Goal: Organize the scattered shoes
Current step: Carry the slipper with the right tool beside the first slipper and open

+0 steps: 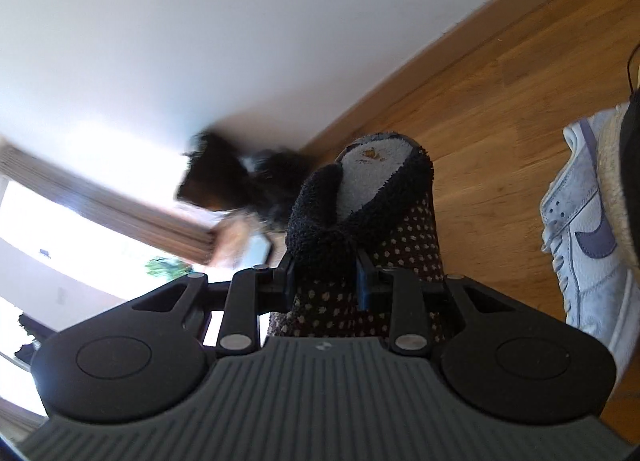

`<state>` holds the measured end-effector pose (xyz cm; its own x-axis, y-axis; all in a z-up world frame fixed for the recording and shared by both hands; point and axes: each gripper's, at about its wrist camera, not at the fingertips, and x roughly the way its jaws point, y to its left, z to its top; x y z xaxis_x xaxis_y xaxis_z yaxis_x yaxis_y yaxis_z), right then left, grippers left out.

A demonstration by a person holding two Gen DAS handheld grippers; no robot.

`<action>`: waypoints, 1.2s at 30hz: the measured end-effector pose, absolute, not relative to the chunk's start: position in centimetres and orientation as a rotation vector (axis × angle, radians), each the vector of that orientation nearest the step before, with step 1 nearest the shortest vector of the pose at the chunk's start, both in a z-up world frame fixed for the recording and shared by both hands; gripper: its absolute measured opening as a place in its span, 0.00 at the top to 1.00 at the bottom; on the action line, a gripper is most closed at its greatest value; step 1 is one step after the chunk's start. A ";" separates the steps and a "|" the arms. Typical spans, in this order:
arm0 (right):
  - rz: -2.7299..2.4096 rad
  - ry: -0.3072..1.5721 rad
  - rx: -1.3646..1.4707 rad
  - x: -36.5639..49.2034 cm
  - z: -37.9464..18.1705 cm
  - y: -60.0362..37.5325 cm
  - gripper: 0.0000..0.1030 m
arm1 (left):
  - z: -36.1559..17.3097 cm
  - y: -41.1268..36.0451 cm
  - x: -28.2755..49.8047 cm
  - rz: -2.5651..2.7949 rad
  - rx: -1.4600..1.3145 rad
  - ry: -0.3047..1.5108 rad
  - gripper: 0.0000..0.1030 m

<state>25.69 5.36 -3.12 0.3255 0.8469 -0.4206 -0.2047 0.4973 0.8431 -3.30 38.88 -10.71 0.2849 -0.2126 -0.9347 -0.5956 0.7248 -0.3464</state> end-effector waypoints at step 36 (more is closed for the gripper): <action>0.699 1.058 0.703 22.8 -9.9 2.6 0.16 | -14.9 36.0 3.9 0.306 -0.606 1.117 0.81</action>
<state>22.81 2.58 -9.88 0.3272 0.7898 -0.5188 -0.1673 0.5888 0.7908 3.91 35.96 -14.91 0.4192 -0.0665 -0.9054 -0.5191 0.8006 -0.2992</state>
